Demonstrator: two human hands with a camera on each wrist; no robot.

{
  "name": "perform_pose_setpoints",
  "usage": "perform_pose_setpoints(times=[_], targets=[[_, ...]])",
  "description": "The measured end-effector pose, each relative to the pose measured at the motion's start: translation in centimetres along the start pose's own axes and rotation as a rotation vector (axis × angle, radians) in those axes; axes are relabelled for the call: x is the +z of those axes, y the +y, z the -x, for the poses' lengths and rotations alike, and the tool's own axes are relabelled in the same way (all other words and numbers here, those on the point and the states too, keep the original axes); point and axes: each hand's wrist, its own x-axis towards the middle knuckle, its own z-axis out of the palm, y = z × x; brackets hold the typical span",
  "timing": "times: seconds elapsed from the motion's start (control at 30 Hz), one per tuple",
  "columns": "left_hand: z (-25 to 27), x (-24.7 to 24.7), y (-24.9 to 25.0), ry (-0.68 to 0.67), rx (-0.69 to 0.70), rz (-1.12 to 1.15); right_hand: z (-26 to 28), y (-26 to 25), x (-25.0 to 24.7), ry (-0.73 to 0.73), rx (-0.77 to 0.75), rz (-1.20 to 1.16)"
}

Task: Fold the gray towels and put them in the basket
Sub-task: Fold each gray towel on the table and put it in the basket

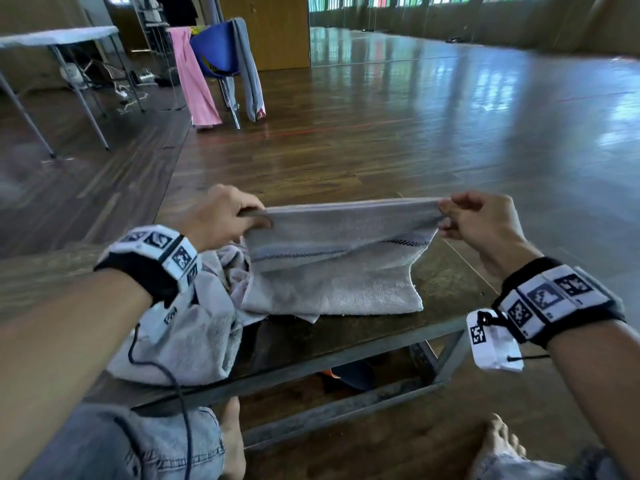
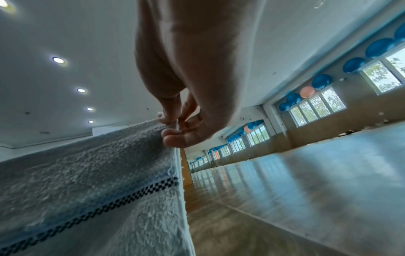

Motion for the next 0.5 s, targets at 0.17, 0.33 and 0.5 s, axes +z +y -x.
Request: perform_pose_setpoints(times=[0.17,0.33,0.5], targets=[[-5.6,-6.0,1.7,0.13,-0.044,-0.095,-4.2,-7.1,0.7,-0.014,-0.038,-0.151],[-9.1,-9.7,3.9,0.457,-0.124,-0.037,-6.1,-12.5,0.0,0.03,-0.195,-0.13],[-6.9,-9.2,5.8,0.6,-0.108,0.162,-3.9,-12.5,-3.0,0.007,-0.271,-0.179]])
